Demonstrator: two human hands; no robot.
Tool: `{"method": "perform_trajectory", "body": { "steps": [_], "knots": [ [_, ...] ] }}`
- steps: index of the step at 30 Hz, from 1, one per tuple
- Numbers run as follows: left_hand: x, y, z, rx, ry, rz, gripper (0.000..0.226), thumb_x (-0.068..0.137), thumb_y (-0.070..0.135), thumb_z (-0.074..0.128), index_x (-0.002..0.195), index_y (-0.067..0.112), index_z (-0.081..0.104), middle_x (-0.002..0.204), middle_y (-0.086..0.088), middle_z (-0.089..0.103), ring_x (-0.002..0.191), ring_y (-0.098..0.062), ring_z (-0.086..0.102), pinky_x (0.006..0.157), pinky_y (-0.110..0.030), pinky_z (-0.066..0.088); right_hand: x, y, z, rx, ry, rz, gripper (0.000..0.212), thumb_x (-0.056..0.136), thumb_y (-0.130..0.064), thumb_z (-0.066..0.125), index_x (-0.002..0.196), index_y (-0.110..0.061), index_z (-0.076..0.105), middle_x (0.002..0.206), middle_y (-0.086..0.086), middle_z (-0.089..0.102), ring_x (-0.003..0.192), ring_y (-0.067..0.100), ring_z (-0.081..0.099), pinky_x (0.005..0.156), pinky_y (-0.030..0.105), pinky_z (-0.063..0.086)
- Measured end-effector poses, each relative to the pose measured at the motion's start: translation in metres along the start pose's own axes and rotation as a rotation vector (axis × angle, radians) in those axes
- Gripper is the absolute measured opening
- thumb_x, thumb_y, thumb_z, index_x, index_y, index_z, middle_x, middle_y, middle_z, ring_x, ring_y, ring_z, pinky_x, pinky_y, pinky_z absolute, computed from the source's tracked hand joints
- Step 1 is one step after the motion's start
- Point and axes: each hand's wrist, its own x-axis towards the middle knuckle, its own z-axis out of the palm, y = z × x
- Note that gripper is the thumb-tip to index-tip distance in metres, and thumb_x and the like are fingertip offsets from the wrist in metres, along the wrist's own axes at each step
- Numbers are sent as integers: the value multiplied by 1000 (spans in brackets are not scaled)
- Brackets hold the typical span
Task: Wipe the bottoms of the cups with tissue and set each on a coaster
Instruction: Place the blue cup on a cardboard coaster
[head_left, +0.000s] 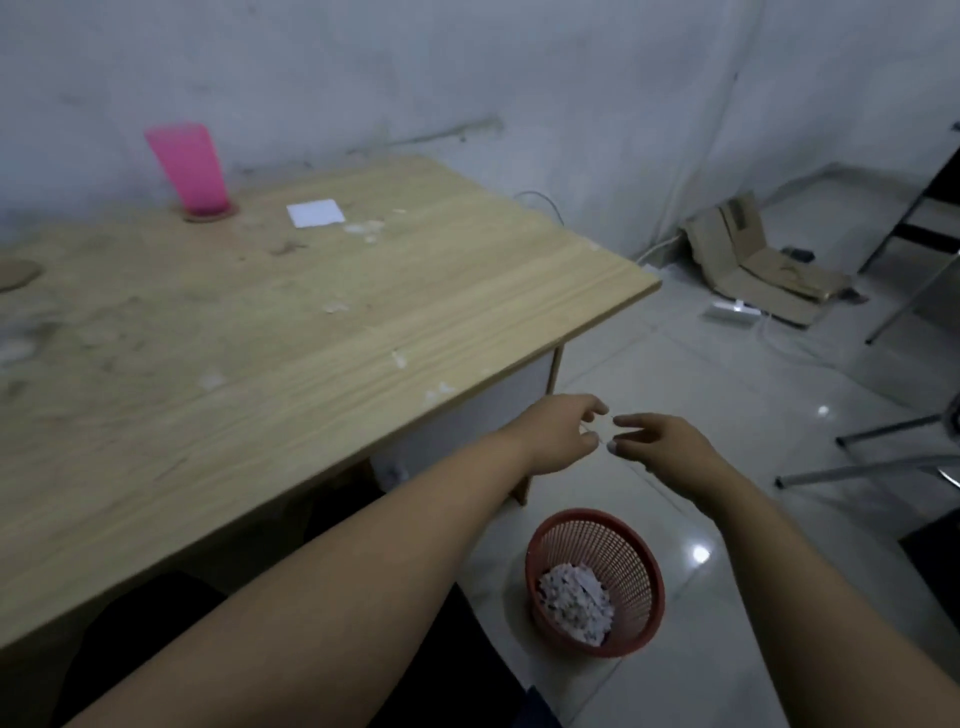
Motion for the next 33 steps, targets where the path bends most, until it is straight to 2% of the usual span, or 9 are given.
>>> {"method": "perform_trajectory", "body": {
  "steps": [5, 7, 10, 13, 15, 17, 20, 25, 33],
  "knots": [
    [-49, 3, -63, -24, 188, 56, 41, 91, 19, 55, 131, 16, 50, 129, -7, 56, 110, -20, 55, 87, -29, 44, -15, -76, 11, -28, 23, -228, 43, 83, -21, 66, 125, -20, 56, 112, 4, 68, 92, 8, 61, 73, 20, 44],
    [-67, -2, -89, 7, 277, 53, 42, 89, 17, 55, 131, 14, 51, 129, -8, 57, 109, -22, 57, 89, -29, 44, -16, -105, 19, -73, 24, -285, 42, 83, -22, 67, 124, -19, 57, 110, 4, 68, 94, 12, 62, 77, 23, 44],
    [-101, -21, -134, 26, 405, 18, 41, 89, 16, 55, 130, 14, 51, 128, -7, 58, 107, -21, 57, 89, -26, 43, -11, -151, 36, -296, 42, -348, 39, 81, -32, 68, 117, -19, 61, 101, 1, 67, 83, 14, 64, 70, 27, 46],
    [-140, -49, -182, 67, 520, -48, 41, 89, 17, 55, 130, 16, 52, 128, -4, 58, 108, -19, 56, 84, -22, 39, -2, -204, 60, -464, 55, -363, 38, 79, -36, 69, 112, -18, 64, 105, 8, 68, 85, 22, 64, 80, 34, 52],
    [-166, -70, -208, 105, 587, -103, 41, 89, 17, 55, 130, 16, 52, 131, -4, 57, 113, -18, 54, 86, -22, 38, 2, -240, 83, -538, 88, -416, 38, 79, -39, 68, 111, -20, 65, 108, 8, 67, 95, 24, 62, 84, 34, 50],
    [-188, -91, -229, 140, 634, -165, 42, 89, 17, 54, 131, 16, 51, 133, -4, 55, 117, -19, 52, 90, -24, 38, 3, -275, 108, -521, 73, -504, 37, 79, -39, 68, 111, -21, 65, 104, 6, 68, 96, 22, 60, 79, 29, 46],
    [-222, -124, -256, 203, 711, -275, 43, 90, 18, 53, 133, 16, 49, 136, -3, 52, 122, -18, 49, 96, -29, 41, 4, -324, 156, -426, -35, -629, 35, 80, -34, 68, 112, -19, 65, 97, 4, 69, 85, 16, 58, 72, 24, 39],
    [-269, -183, -292, 226, 787, -454, 43, 92, 22, 51, 135, 19, 45, 142, -2, 45, 126, -18, 46, 100, -36, 41, 12, -391, 236, -400, -154, -805, 40, 84, -29, 64, 121, -16, 59, 119, 7, 65, 108, 20, 58, 86, 26, 41],
    [-291, -261, -322, 191, 955, -602, 43, 91, 22, 54, 133, 18, 47, 138, -2, 47, 123, -19, 47, 97, -30, 39, 44, -456, 325, -390, -231, -946, 43, 87, -30, 59, 129, -20, 53, 135, 1, 55, 121, 20, 52, 97, 29, 39]
  ]
}}
